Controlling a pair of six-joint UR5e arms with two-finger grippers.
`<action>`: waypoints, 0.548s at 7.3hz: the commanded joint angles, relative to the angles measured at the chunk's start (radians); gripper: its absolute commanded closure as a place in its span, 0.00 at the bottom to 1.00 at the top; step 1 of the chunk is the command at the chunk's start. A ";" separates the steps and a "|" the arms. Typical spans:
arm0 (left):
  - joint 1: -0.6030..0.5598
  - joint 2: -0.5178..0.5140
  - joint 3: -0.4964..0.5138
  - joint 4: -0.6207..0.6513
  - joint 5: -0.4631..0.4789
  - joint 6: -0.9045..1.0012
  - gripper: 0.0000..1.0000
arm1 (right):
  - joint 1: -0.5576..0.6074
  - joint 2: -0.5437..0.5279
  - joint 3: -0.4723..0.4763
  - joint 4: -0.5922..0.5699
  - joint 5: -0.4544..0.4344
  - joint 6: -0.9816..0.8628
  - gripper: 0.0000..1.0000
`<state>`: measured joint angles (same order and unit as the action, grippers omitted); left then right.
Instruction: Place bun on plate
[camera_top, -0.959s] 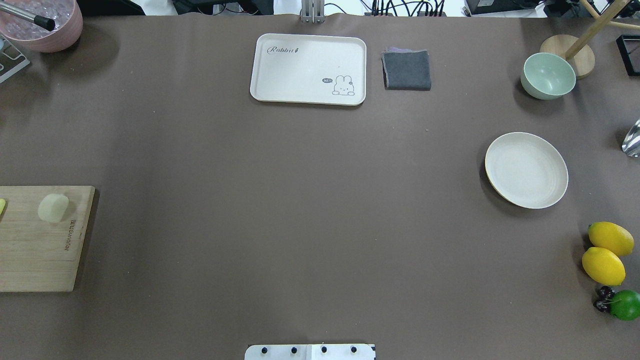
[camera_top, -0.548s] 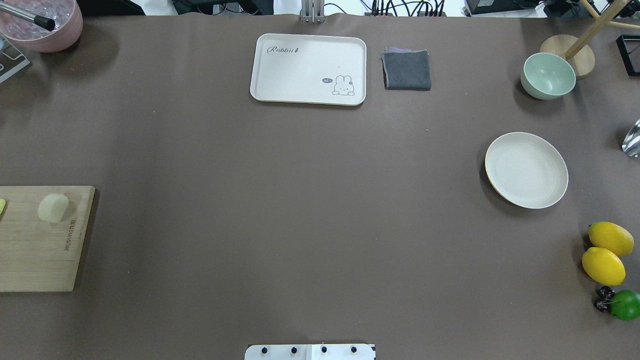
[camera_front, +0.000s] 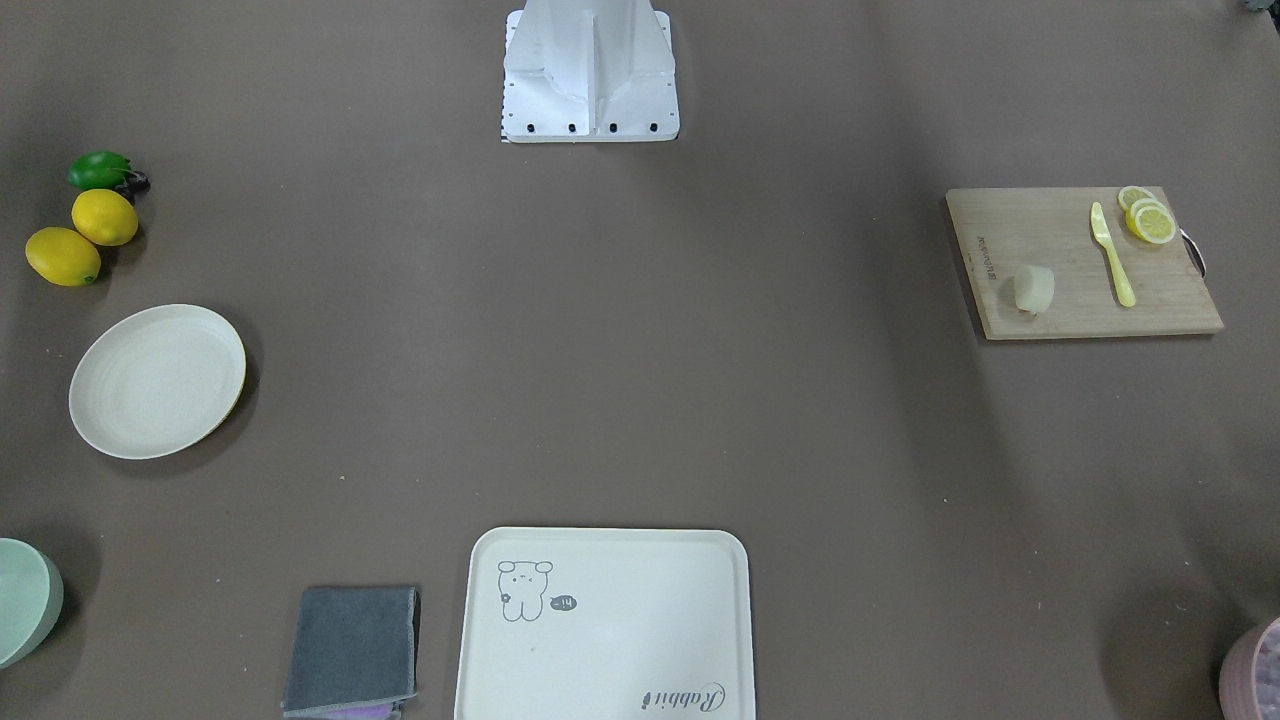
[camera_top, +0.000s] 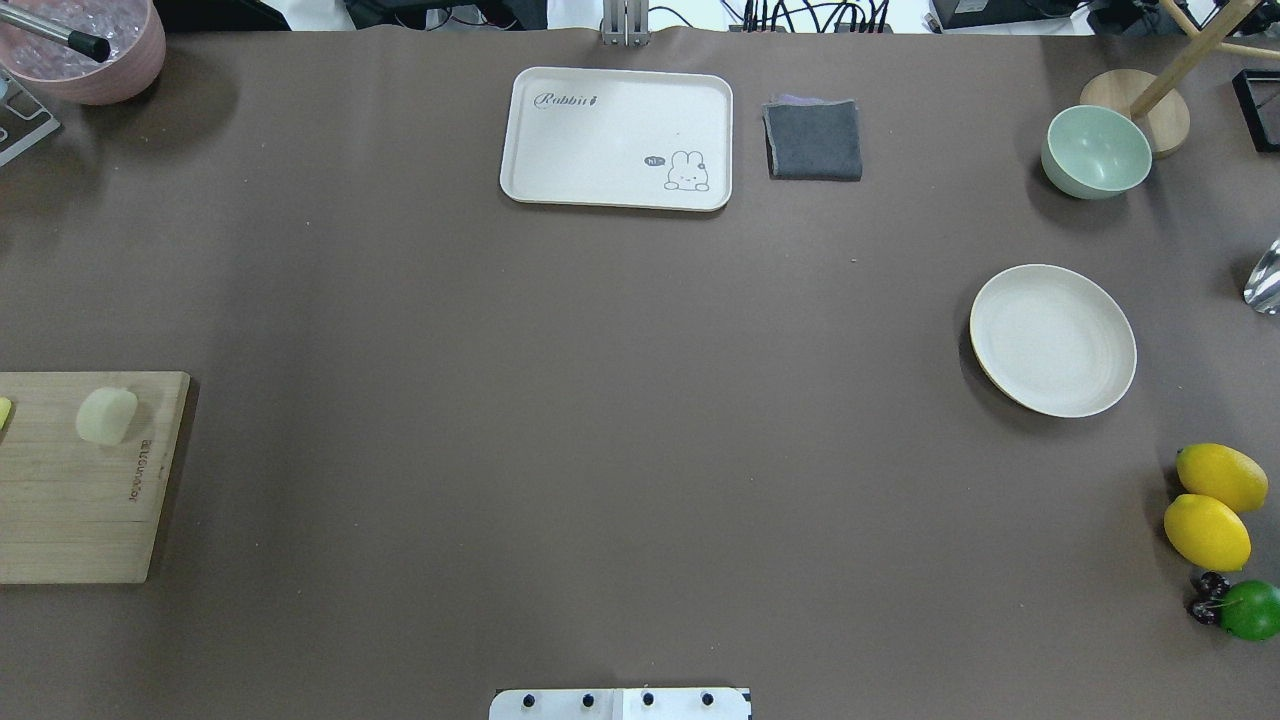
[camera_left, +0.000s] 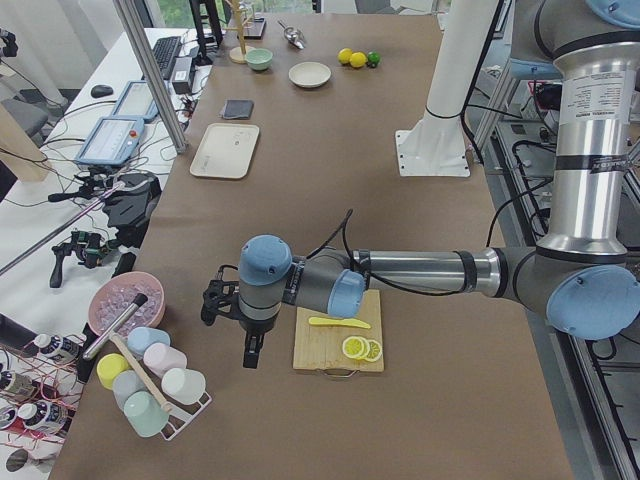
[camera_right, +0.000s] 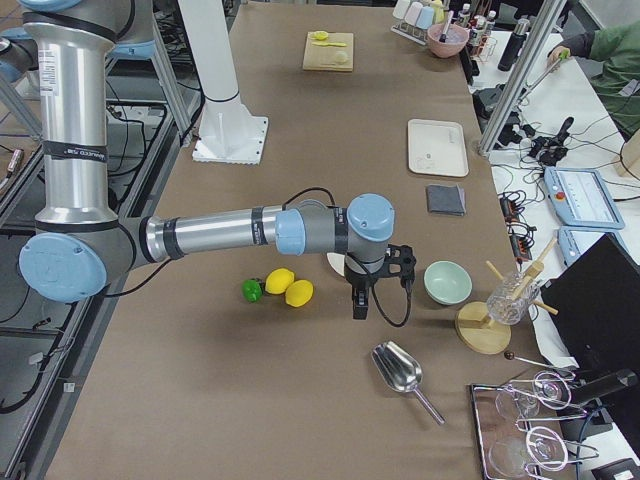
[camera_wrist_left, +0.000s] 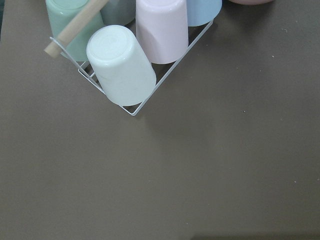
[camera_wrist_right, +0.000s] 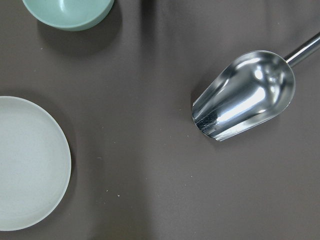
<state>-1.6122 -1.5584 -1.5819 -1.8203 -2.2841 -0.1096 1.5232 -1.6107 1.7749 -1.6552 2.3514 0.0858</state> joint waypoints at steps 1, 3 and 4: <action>0.000 0.000 -0.003 -0.001 0.000 -0.001 0.02 | 0.000 0.000 0.000 0.000 0.000 0.000 0.00; 0.002 -0.002 -0.001 -0.002 0.000 0.001 0.02 | 0.000 0.006 0.000 0.002 0.000 0.000 0.00; 0.002 -0.002 -0.001 -0.002 -0.002 0.001 0.02 | -0.002 0.008 -0.003 0.000 0.000 0.000 0.00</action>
<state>-1.6109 -1.5598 -1.5836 -1.8218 -2.2844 -0.1090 1.5230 -1.6055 1.7738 -1.6541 2.3516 0.0859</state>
